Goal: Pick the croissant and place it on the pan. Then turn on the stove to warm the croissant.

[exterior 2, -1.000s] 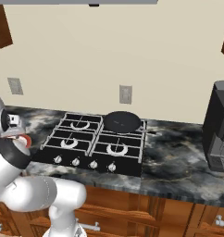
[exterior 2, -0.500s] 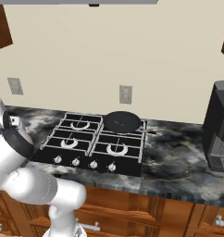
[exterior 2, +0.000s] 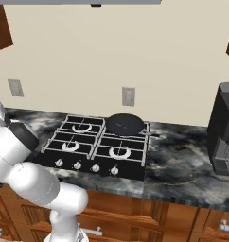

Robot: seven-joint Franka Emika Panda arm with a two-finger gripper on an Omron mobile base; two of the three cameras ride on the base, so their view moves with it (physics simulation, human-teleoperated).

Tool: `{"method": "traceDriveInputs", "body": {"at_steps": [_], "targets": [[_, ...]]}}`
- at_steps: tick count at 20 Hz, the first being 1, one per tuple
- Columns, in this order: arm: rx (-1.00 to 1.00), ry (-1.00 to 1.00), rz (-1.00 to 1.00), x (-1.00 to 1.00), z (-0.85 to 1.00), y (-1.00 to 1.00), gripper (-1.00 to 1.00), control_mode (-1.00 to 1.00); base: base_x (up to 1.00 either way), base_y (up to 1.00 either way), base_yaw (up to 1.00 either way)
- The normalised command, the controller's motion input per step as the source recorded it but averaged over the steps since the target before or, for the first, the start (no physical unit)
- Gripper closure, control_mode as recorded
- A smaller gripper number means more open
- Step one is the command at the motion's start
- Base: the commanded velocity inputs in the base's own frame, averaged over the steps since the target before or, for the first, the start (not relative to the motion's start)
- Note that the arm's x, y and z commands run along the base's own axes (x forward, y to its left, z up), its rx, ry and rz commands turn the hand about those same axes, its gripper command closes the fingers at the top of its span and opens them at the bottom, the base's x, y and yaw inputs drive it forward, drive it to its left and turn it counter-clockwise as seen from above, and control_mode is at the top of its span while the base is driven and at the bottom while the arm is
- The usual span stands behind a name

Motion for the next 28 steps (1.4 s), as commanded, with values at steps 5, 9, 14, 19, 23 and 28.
{"method": "traceDriveInputs", "body": {"at_steps": [5, 9, 14, 19, 23, 28], "targets": [[0.0, 0.0, 0.0, 0.04, -0.08, 0.0, -1.0, -1.0, 0.0, 0.0, 0.0], [0.0, 0.0, 0.0, 0.04, -0.1, 0.0, -1.0, -1.0, 0.0, 0.0, 0.0], [0.0, 0.0, 0.0, 0.08, -0.12, 0.01, -1.0, -1.0, 0.0, 0.0, 0.0], [0.0, 0.0, 0.0, 0.14, -0.11, 0.07, -1.0, -1.0, 0.0, 0.0, 0.0], [0.0, 0.0, 0.0, 0.17, -0.11, 0.2, -1.0, -1.0, 0.0, 0.0, 0.0], [0.0, 0.0, 0.0, 0.14, -0.07, 0.22, -1.0, -1.0, 0.0, 0.0, 0.0]]}}
